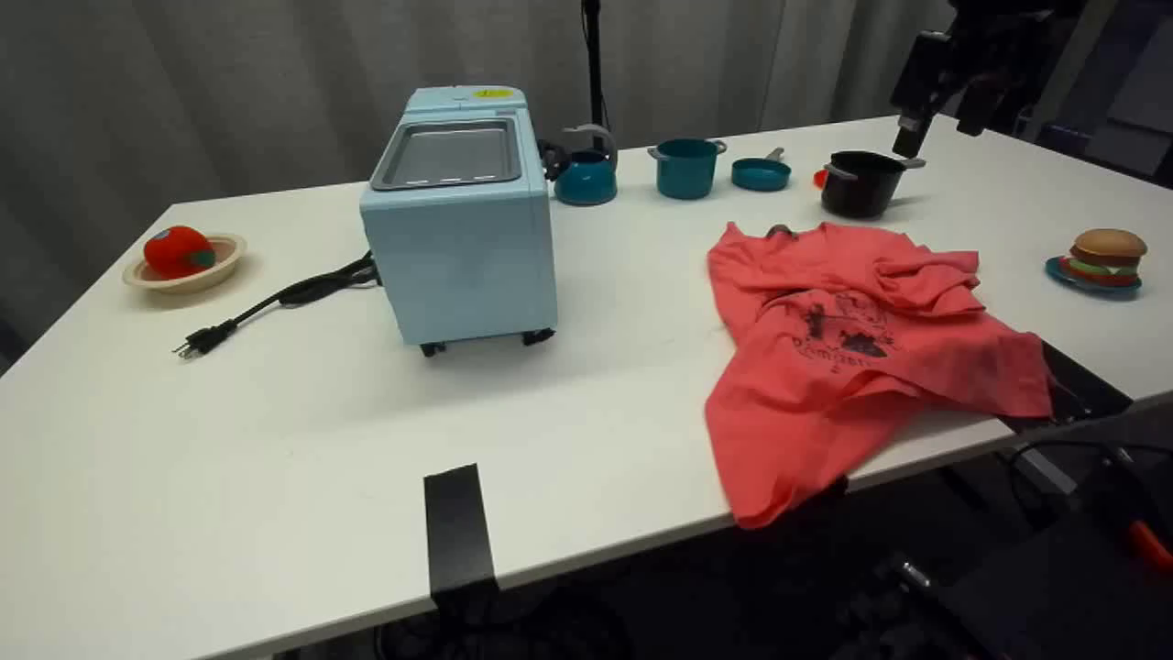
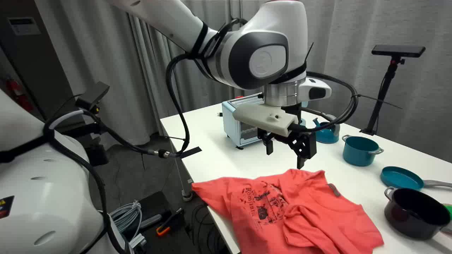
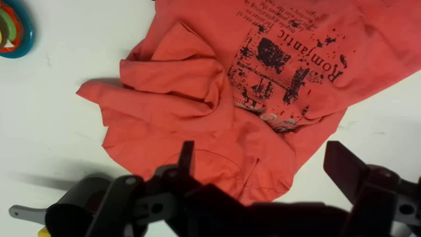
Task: Fold the cloth on the table
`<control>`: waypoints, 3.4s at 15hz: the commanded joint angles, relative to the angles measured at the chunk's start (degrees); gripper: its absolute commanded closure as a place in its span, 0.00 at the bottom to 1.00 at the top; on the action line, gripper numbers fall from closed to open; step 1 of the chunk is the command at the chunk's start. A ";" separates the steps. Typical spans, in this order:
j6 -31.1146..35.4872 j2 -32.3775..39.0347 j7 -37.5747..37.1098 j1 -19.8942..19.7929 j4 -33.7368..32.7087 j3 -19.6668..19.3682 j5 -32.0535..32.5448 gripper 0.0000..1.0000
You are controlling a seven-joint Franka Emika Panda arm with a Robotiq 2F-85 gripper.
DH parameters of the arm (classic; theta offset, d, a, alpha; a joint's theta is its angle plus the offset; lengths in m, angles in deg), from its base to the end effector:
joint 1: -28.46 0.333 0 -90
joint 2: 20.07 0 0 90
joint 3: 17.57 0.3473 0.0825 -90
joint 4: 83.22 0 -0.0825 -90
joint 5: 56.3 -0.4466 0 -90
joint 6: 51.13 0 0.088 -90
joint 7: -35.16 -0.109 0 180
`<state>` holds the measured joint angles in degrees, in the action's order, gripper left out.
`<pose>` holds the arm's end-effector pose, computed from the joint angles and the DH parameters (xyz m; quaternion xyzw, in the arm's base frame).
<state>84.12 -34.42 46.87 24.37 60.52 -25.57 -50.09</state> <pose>0.4792 -0.1033 0.3697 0.9979 0.0345 0.0448 0.0326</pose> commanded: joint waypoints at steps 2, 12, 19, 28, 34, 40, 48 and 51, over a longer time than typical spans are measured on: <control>-0.10 0.00 0.09 -0.41 -0.06 0.43 -0.16 0.00; 0.07 4.51 0.47 2.06 -1.67 2.64 -1.72 0.00; 2.93 13.27 1.34 6.01 -2.53 7.97 -3.85 0.00; 5.57 19.80 1.80 7.08 -2.14 12.39 -6.53 0.00; 6.29 21.82 2.49 7.02 -3.24 12.53 -6.80 0.00; 10.23 26.88 2.68 7.70 -3.54 13.23 -3.81 0.00; 15.94 33.45 2.37 10.29 -4.32 16.48 -0.58 0.00; 15.72 35.23 2.72 10.71 -4.29 17.91 -1.37 0.00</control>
<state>98.97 -1.48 49.46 34.61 56.98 -8.54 -51.76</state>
